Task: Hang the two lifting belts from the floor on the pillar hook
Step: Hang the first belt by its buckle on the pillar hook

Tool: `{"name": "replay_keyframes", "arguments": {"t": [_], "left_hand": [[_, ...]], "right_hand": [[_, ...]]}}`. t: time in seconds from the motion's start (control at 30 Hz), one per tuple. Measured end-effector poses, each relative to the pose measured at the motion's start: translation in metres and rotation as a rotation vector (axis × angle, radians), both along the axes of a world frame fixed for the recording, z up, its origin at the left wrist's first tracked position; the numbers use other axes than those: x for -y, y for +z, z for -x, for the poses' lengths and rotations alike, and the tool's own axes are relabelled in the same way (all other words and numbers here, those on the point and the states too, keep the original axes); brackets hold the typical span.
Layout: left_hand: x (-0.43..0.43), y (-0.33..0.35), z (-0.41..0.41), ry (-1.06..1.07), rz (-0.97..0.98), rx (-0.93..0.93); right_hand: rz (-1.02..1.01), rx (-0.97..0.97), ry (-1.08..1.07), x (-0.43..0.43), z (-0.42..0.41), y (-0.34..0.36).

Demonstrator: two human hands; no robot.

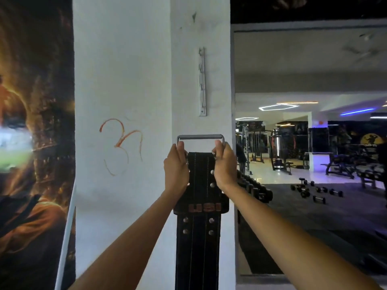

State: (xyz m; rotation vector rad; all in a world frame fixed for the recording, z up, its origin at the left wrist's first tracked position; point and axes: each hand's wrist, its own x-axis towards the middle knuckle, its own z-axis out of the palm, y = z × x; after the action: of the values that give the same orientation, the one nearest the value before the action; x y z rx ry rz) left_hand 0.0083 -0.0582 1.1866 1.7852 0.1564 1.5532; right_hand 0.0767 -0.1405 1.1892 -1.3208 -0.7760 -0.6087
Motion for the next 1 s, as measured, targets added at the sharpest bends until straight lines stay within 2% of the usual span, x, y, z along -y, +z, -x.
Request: {"name": "replay_keyframes", "arguments": {"t": [0.13,0.3,0.53,0.67,0.83,0.9,1.0], "left_hand": [[-0.05,0.047,-0.043,0.027,-0.088,0.048],[-0.101,0.123,-0.101,-0.01,-0.108,0.113],[-0.13,0.196,-0.184,0.028,-0.189,0.052],[-0.134,0.226,-0.213,0.02,-0.124,0.037],[-0.146,0.252,-0.245,0.116,-0.22,-0.134],[-0.151,0.249,-0.254,0.143,-0.247,-0.122],[-0.156,0.235,-0.257,0.103,-0.267,0.006]], "right_hand": [[0.006,0.103,-0.158,-0.046,-0.04,0.052],[0.033,0.142,-0.304,-0.089,-0.087,0.132],[0.006,0.104,-0.447,-0.113,-0.166,0.2],[0.0,0.096,-0.467,-0.122,-0.2,0.232],[0.143,0.028,-0.466,-0.133,-0.239,0.26],[0.171,0.085,-0.432,-0.136,-0.25,0.257],[0.13,0.252,-0.319,-0.132,-0.259,0.243]]}}
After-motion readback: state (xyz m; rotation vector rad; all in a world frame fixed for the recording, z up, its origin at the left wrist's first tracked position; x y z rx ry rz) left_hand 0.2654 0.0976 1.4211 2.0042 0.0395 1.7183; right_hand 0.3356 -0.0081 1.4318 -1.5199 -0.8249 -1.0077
